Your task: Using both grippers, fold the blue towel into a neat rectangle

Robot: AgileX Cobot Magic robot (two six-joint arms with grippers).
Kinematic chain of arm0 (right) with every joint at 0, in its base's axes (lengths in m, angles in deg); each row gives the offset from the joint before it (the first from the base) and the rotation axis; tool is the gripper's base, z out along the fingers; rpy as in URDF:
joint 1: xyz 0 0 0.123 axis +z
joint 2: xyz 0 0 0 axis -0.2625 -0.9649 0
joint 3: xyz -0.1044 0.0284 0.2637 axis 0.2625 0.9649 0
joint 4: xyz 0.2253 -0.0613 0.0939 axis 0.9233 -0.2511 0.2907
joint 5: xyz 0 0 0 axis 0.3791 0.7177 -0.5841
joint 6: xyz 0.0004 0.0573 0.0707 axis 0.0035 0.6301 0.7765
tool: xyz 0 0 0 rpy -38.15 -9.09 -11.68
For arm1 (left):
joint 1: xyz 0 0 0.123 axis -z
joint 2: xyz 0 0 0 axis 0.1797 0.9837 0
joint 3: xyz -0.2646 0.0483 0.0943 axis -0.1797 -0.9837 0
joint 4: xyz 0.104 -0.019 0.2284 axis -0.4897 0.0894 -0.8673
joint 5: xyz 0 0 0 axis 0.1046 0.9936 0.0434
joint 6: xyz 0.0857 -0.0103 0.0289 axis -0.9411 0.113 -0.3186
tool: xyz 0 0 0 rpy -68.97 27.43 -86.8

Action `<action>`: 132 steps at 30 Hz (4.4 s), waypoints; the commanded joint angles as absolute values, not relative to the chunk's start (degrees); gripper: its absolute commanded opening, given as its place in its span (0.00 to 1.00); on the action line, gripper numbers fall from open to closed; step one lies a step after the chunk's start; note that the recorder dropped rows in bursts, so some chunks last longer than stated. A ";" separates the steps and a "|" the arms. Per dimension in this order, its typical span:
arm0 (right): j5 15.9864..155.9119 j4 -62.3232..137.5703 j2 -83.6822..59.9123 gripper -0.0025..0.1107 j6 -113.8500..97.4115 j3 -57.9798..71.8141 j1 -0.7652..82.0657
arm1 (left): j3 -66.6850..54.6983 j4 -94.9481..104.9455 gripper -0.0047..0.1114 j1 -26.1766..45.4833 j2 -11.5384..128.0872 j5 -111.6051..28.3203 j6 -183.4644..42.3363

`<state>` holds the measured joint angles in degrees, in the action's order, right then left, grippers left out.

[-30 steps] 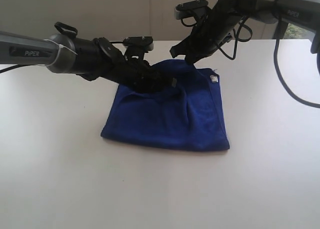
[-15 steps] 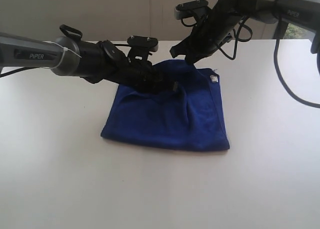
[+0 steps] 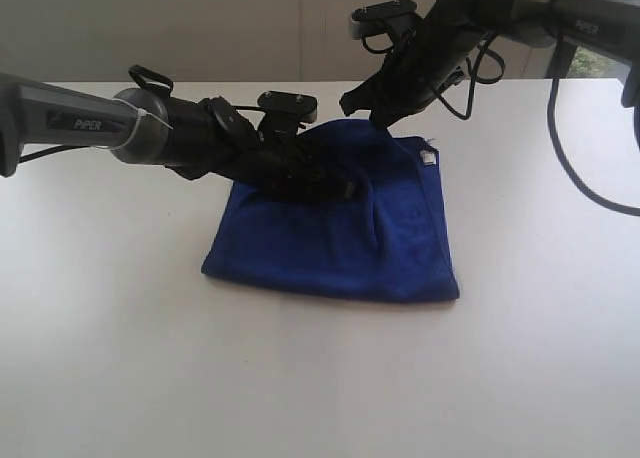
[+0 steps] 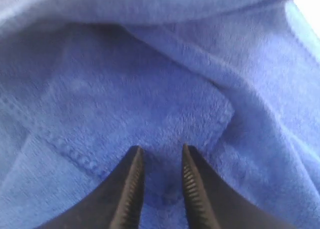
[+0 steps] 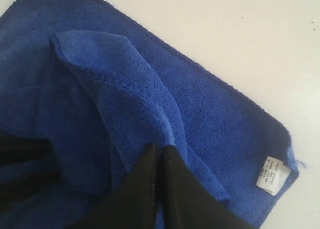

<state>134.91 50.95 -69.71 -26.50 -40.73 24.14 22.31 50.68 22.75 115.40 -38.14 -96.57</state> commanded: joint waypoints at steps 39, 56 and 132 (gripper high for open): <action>135.39 51.18 -69.44 0.02 -26.68 -40.72 23.85 | 24.03 51.11 0.24 23.01 113.98 -35.67 -96.62; 135.62 51.29 -69.44 0.02 -26.68 -40.72 23.85 | 24.03 50.72 0.39 23.01 116.65 -35.99 -96.73; 133.46 44.29 -12.06 0.02 -24.26 4.02 33.18 | 13.81 23.00 0.04 20.09 65.61 12.03 -91.96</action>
<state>133.79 43.60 -15.34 -23.55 1.44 30.52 14.31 22.45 18.75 68.18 8.01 -92.52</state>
